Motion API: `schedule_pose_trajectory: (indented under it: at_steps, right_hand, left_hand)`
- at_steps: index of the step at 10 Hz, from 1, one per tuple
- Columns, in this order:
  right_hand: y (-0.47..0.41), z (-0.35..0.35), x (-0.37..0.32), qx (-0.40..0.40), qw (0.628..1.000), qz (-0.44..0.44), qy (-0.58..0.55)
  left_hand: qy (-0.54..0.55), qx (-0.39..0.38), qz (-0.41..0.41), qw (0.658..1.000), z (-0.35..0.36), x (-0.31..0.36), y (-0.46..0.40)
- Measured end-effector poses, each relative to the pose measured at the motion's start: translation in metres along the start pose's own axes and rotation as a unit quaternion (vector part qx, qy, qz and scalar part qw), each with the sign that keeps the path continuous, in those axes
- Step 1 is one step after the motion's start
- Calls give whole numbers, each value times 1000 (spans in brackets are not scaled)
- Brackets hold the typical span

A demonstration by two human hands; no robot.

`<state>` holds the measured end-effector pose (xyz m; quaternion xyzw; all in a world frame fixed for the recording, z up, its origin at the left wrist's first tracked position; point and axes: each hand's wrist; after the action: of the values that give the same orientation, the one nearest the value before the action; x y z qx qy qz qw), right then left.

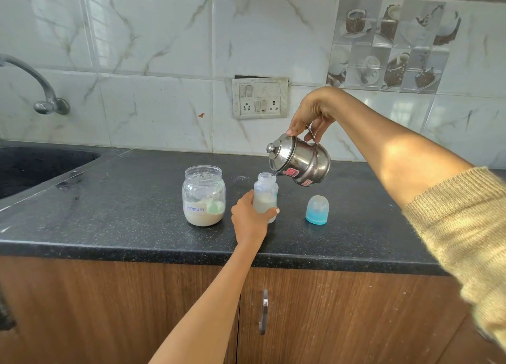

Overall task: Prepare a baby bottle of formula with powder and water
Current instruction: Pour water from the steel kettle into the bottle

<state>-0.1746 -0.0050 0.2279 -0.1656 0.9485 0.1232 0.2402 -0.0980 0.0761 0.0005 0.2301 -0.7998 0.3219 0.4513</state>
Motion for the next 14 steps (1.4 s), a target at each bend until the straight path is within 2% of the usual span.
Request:
schedule_pose_trajectory:
  at_steps: [14]
  right_hand:
    - [-9, -1, -6, -4, 1000, 8, 21]
  left_hand:
    - [-7, 6, 15, 1000, 0, -4, -1]
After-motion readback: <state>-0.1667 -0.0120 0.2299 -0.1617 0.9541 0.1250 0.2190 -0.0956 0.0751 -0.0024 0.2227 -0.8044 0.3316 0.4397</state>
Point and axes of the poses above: each hand's wrist, its own y-axis away from the middle knuckle, its own z-axis out of the palm, x = y × z, and after that the axes turned 7 degrees about -y, right-handed
